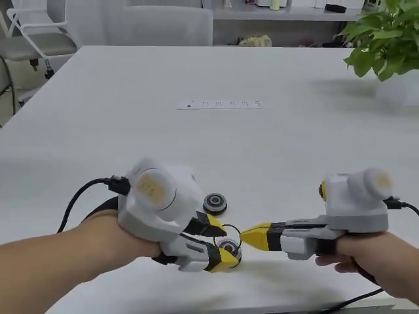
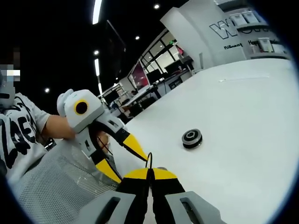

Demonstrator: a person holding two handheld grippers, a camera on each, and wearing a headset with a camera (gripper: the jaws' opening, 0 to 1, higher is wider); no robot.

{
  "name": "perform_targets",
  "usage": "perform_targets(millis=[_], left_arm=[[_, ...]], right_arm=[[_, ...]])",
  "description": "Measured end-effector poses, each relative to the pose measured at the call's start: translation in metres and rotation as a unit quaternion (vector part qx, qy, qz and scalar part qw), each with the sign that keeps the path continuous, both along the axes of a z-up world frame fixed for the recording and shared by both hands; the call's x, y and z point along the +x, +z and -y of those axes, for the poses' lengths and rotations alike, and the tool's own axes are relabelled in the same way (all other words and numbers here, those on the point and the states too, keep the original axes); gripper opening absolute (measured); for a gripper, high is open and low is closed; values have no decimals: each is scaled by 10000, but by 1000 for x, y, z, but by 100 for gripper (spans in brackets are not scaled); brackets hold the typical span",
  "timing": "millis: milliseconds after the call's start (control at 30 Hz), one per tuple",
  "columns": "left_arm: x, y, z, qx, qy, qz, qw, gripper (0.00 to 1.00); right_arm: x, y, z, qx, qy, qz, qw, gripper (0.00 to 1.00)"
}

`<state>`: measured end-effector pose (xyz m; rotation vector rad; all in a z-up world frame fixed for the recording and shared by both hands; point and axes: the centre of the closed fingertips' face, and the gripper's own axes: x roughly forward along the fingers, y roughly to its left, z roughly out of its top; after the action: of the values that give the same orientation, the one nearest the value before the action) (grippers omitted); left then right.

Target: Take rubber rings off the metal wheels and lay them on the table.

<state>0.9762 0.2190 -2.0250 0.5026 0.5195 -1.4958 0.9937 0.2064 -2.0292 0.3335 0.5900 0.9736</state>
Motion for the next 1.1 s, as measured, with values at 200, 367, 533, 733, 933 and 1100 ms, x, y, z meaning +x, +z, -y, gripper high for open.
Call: perform_targets(millis=[200, 367, 533, 733, 933, 1100], left_arm=[[-3, 13, -8, -137, 94, -44, 9999, 33], [-2, 25, -15, -281, 270, -74, 9992, 39], [1, 36, -25, -410, 467, -91, 9980, 44], [7, 52, -36, -605, 701, -103, 9956, 50], [15, 60, -48, -672, 882, 26, 9938, 57], [18, 62, -57, -720, 1030, 34, 9921, 63]], right_arm=[[-1, 6, -1, 41, 13, 22, 10000, 0], [0, 12, -4, 40, 60, 63, 10000, 0], [1, 17, -6, 36, 125, 105, 9999, 0], [4, 25, -11, 54, 218, 155, 9996, 0], [9, 32, -17, 52, 307, 208, 9993, 0], [15, 36, -22, 60, 352, 248, 9991, 0]])
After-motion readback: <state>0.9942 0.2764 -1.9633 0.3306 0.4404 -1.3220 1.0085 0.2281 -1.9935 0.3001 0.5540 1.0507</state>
